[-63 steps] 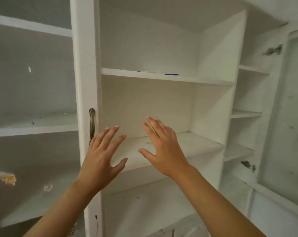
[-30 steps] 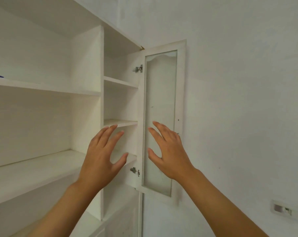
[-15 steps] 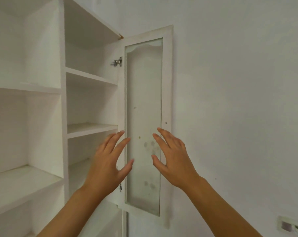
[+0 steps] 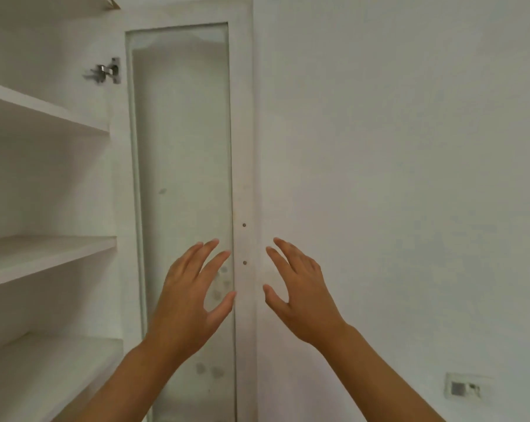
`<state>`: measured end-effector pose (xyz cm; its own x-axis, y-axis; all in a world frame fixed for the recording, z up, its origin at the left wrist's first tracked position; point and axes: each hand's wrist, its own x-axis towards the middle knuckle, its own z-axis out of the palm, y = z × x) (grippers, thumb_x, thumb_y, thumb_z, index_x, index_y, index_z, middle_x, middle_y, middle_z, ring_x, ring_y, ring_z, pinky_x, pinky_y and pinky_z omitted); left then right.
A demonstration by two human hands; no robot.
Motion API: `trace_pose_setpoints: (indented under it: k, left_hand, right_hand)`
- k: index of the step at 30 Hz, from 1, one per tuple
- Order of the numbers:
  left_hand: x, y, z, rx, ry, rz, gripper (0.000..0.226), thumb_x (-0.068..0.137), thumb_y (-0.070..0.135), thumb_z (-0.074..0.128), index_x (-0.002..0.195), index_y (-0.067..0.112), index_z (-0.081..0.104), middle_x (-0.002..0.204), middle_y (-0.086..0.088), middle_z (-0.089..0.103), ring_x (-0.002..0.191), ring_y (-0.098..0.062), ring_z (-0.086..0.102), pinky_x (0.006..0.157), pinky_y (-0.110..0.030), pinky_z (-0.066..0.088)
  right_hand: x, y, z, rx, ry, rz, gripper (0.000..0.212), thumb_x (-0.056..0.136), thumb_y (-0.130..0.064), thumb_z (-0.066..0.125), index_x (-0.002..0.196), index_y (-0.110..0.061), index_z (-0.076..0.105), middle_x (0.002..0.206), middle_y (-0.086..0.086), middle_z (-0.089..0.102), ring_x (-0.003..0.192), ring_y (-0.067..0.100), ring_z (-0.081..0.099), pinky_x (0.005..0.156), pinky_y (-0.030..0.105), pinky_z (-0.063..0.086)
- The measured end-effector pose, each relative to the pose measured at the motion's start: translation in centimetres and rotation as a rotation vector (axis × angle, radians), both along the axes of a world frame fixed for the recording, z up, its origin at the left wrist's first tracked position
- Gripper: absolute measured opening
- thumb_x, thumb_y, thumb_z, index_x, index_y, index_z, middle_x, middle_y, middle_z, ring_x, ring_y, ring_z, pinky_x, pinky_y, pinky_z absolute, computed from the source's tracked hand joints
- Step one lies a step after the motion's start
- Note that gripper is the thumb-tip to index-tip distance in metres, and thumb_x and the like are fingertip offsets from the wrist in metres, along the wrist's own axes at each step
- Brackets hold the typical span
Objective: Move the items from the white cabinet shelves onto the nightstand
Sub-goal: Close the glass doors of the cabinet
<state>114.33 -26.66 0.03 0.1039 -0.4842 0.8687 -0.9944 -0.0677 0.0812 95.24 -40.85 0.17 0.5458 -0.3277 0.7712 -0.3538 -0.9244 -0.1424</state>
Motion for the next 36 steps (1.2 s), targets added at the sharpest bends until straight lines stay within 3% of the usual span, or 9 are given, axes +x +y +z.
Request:
trace_pose_setpoints:
  k: [5, 9, 16, 26, 30, 36]
  left_hand:
    - [1.5, -4.3, -2.2, 0.015, -0.024, -0.051, 0.072, 0.092, 0.067, 0.051, 0.155, 0.034, 0.042, 0.165, 0.005, 0.038, 0.153, -0.024, 0.036, 0.121, -0.05, 0.029]
    - [2.1, -7.1, -2.7, 0.036, -0.03, -0.068, 0.073, 0.093, 0.068, 0.051, 0.156, 0.032, 0.043, 0.167, 0.007, 0.036, 0.154, -0.022, 0.033, 0.12, -0.057, 0.036]
    - [3.1, -11.7, -2.3, 0.052, -0.05, 0.019, 0.079, 0.09, 0.069, 0.057, 0.158, 0.034, 0.038, 0.169, 0.009, 0.031, 0.155, -0.02, 0.03, 0.119, -0.059, 0.038]
    - [3.5, -18.6, -2.3, 0.04, -0.159, 0.295, 0.104, 0.085, 0.077, 0.063, 0.166, 0.032, 0.016, 0.175, 0.001, 0.012, 0.161, -0.024, 0.014, 0.121, -0.057, 0.028]
    - [3.7, -19.2, -2.6, -0.006, -0.195, 0.36, 0.087, 0.091, 0.073, 0.05, 0.162, 0.028, 0.032, 0.173, -0.004, 0.02, 0.157, -0.032, 0.025, 0.115, -0.066, 0.038]
    - [3.1, -18.6, -2.5, -0.014, -0.208, 0.433, 0.091, 0.085, 0.063, 0.071, 0.161, 0.032, 0.034, 0.174, -0.001, 0.018, 0.159, -0.03, 0.022, 0.117, -0.065, 0.036]
  right_hand:
    - [1.0, -3.1, -0.4, -0.006, 0.027, -0.055, 0.067, 0.105, -0.054, 0.038, 0.165, -0.031, 0.022, 0.175, -0.012, 0.01, 0.161, 0.009, 0.007, 0.129, 0.047, 0.019]
    - [1.7, -5.3, -0.2, -0.011, 0.024, -0.056, 0.067, 0.105, -0.054, 0.038, 0.165, -0.03, 0.023, 0.175, -0.011, 0.011, 0.161, 0.01, 0.009, 0.128, 0.047, 0.021]
    - [4.1, -11.3, 0.2, -0.101, 0.026, -0.009, 0.072, 0.105, -0.05, 0.053, 0.166, -0.029, 0.02, 0.175, -0.011, 0.011, 0.161, 0.01, 0.008, 0.129, 0.045, 0.021]
    - [8.8, -19.7, 1.3, -0.236, 0.022, 0.244, 0.093, 0.092, -0.042, 0.076, 0.166, -0.026, 0.023, 0.174, -0.013, 0.013, 0.161, 0.008, 0.002, 0.127, 0.036, 0.016]
    - [10.6, -21.2, 0.9, -0.245, -0.01, 0.377, 0.092, 0.091, -0.045, 0.076, 0.165, -0.026, 0.024, 0.174, -0.015, 0.014, 0.161, 0.009, 0.005, 0.128, 0.037, 0.018]
    - [11.8, -22.0, 1.1, -0.259, -0.09, 0.547, 0.093, 0.087, -0.045, 0.08, 0.163, -0.021, 0.033, 0.172, -0.013, 0.023, 0.161, 0.011, 0.014, 0.126, 0.044, 0.029]
